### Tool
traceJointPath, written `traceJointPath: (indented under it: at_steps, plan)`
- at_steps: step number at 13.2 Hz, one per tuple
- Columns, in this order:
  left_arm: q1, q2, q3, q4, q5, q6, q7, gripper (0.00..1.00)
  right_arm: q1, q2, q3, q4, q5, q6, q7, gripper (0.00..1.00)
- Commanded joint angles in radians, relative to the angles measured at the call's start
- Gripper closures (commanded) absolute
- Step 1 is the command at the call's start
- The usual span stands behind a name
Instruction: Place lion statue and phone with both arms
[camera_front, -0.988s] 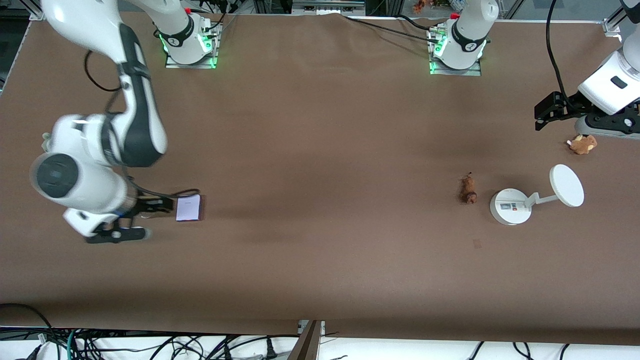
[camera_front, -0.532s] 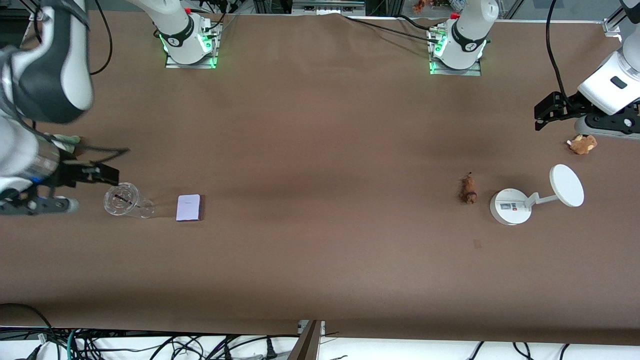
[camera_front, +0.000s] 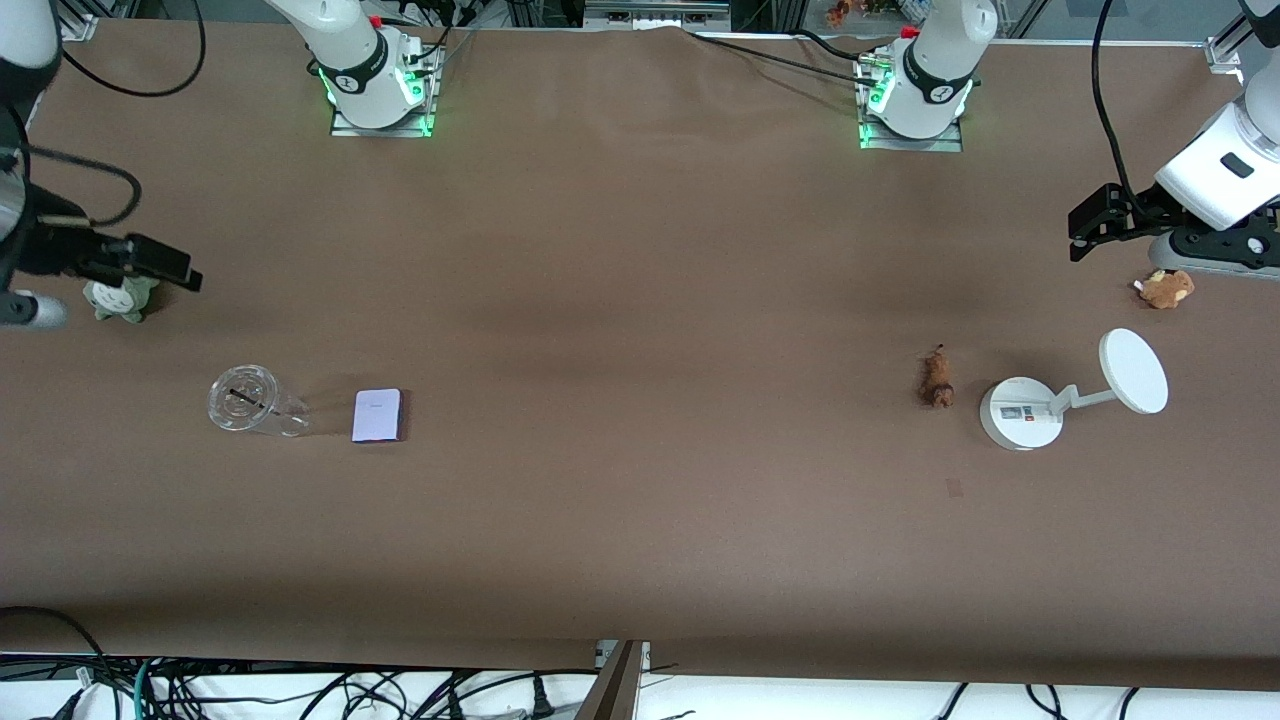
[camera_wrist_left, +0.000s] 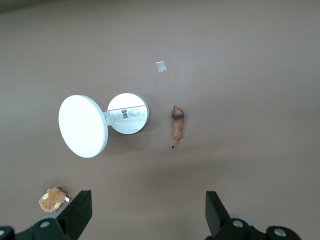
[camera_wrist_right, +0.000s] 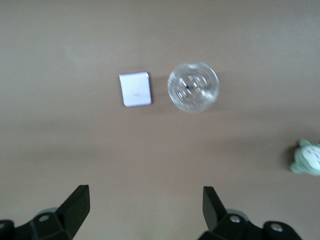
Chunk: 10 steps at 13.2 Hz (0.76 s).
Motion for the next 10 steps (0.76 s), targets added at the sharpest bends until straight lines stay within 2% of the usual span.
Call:
traceJointPath:
  at_steps: [1,3,4,10]
  plan:
    - [-0.003,0.001,-0.001,0.008,0.002,-0.004,-0.008,0.0,-0.031,-0.085,0.035,-0.072,-0.033,-0.048,0.015,0.0]
    - [-0.003,0.001,0.001,0.006,0.002,-0.004,-0.01,0.0,-0.04,-0.082,0.043,-0.067,-0.096,-0.039,-0.01,0.0]
    - [-0.003,0.001,-0.001,0.006,0.002,-0.004,-0.013,0.0,-0.04,-0.082,0.07,-0.067,-0.133,-0.04,-0.011,0.0]
    - [-0.003,0.015,0.001,0.008,0.001,-0.004,-0.003,0.0,-0.041,-0.05,0.075,-0.032,-0.132,-0.051,-0.014,0.0]
